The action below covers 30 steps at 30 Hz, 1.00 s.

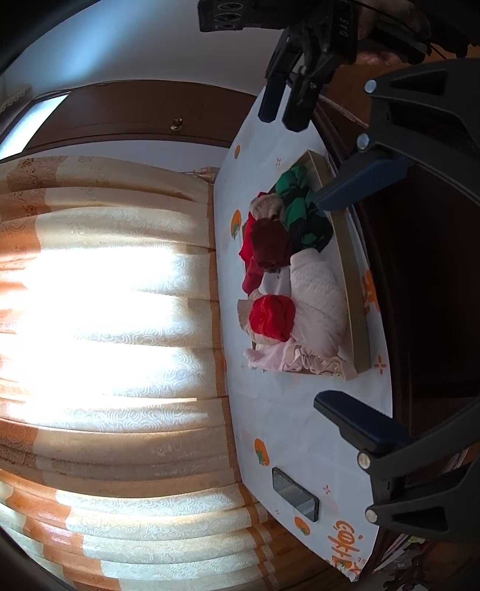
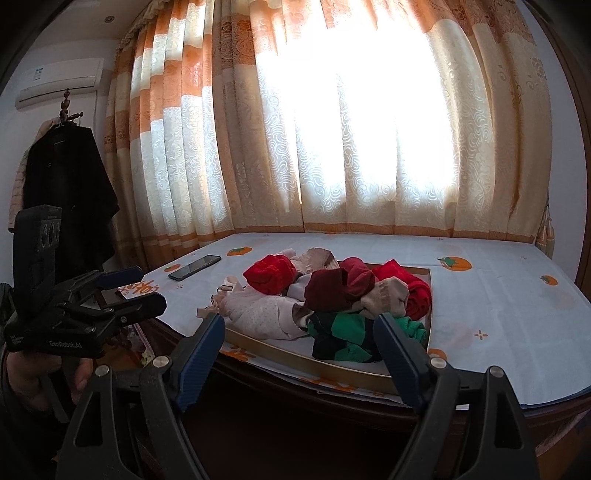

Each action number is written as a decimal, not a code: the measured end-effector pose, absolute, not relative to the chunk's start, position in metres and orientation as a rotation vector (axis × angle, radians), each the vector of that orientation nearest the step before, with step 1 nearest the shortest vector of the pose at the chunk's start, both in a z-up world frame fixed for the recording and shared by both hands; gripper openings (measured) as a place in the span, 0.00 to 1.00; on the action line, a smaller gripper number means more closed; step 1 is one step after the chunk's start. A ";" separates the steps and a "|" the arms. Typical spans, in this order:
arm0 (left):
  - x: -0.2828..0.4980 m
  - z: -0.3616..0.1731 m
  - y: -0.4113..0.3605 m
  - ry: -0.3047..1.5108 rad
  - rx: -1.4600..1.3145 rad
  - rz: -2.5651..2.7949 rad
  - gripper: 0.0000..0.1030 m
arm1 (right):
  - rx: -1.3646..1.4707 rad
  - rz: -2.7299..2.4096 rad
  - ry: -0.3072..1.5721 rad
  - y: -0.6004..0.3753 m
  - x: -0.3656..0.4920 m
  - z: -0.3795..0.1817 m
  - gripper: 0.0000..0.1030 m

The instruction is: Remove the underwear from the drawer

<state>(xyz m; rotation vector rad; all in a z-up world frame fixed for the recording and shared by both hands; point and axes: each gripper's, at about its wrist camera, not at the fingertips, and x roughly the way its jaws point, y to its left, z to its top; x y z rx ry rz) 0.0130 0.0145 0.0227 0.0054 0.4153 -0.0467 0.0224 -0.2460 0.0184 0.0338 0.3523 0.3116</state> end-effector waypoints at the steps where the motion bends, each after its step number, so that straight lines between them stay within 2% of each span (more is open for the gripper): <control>1: 0.012 0.023 0.014 0.413 0.004 -0.049 0.97 | 0.034 0.311 0.352 -0.246 0.022 0.018 0.82; 8: 0.011 0.027 0.009 0.419 0.010 -0.037 0.99 | 0.034 0.314 0.344 -0.247 0.021 0.020 0.82; 30: 0.010 0.019 0.011 0.416 0.016 -0.012 0.99 | 0.035 0.327 0.355 -0.243 0.018 0.014 0.82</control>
